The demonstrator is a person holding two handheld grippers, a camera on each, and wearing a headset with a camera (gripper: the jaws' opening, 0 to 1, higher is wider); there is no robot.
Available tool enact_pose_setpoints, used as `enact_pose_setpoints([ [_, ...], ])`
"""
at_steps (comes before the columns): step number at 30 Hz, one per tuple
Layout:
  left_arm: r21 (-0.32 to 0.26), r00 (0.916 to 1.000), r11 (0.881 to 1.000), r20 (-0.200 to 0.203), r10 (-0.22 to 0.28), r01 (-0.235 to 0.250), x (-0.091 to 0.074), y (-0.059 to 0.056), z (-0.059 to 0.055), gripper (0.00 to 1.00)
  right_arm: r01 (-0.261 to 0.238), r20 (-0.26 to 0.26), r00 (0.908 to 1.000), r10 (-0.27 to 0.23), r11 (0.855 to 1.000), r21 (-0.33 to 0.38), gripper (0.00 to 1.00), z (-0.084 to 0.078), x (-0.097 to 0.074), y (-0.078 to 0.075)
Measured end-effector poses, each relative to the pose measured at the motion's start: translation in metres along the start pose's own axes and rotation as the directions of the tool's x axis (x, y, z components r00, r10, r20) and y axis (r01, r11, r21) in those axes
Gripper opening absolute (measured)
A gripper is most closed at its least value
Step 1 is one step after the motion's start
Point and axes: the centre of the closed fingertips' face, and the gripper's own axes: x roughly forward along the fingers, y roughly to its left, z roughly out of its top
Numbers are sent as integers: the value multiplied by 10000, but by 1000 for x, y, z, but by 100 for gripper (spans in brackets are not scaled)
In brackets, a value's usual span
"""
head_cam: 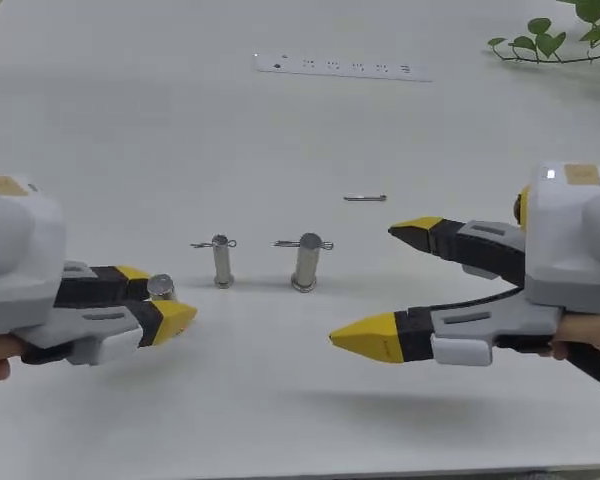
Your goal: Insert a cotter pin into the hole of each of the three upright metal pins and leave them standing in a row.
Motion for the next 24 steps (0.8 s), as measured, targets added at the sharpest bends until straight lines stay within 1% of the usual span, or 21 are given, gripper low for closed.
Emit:
enact_pose_setpoints([
  [1, 196, 9999, 9997, 55, -123, 122, 0, -2, 0, 29, 7, -10, 10000, -7, 10000, -7, 88, 0, 0, 0],
  [2, 527, 9998, 9986, 192, -63, 53, -1, -1, 2, 33, -4, -25, 10000, 4, 10000, -10, 88, 0, -1, -1],
  [4, 978, 9991, 9952, 416, -90, 49, -2, -1, 5, 40, 0, -69, 10000, 0, 10000, -52, 88, -1, -1, -1],
  [5, 1067, 9986, 9942, 500, -156, 102, -2, -3, 5, 42, -3, -86, 10000, 3, 10000, -59, 88, -1, -2, -1],
  [6, 970, 9979, 9950, 582, -277, 220, -3, -5, 6, 44, -1, -112, 9999, 0, 10000, -70, 88, -1, -2, -2],
  [8, 975, 9956, 9940, 746, -564, 490, -4, -8, 8, 47, 5, -197, 9998, -8, 9999, -132, 88, -1, -2, -4],
  [11, 1259, 9945, 9909, 869, -586, 474, -5, -8, 8, 47, -16, -303, 9995, 8, 9997, -236, 88, -1, -3, -6],
  [13, 1232, 9941, 9908, 855, -674, 566, -5, -8, 8, 48, -14, -411, 9992, 0, 9994, -358, 88, 0, -4, -10],
  [15, 1096, 9941, 9924, 866, -650, 554, -6, -6, 7, 48, -10, -503, 9987, -15, 9988, -488, 88, 2, -5, -14],
  [16, 914, 9942, 9944, 878, -620, 539, -6, -5, 6, 50, -25, -584, 9983, -10, 9982, -599, 88, 4, -6, -17],
  [17, 894, 9938, 9943, 900, -654, 573, -6, -5, 5, 51, -37, -656, 9978, -8, 9976, -689, 88, 4, -6, -19],
  [20, 634, 9915, 9964, 1138, -627, 557, -8, -4, 7, 57, -67, -904, 9959, -22, 9952, -978, 88, 8, -8, -28],
  [21, 529, 9910, 9971, 1195, -610, 550, -8, -3, 8, 61, -84, -995, 9950, -29, 9935, -1132, 88, 11, -9, -31],
  [22, 432, 9910, 9969, 1142, -701, 655, -9, -3, 6, 64, -105, -1071, 9942, -30, 9921, -1252, 88, 13, -9, -34],
  [23, 262, 9913, 9976, 1131, -674, 649, -9, -2, 5, 65, -114, -1202, 9927, -59, 9897, -1424, 88, 15, -10, -39],
  [24, 224, 9925, 9976, 1019, -676, 657, -9, 0, 2, 64, -128, -1301, 9915, -74, 9879, -1543, 88, 16, -10, -42],
])
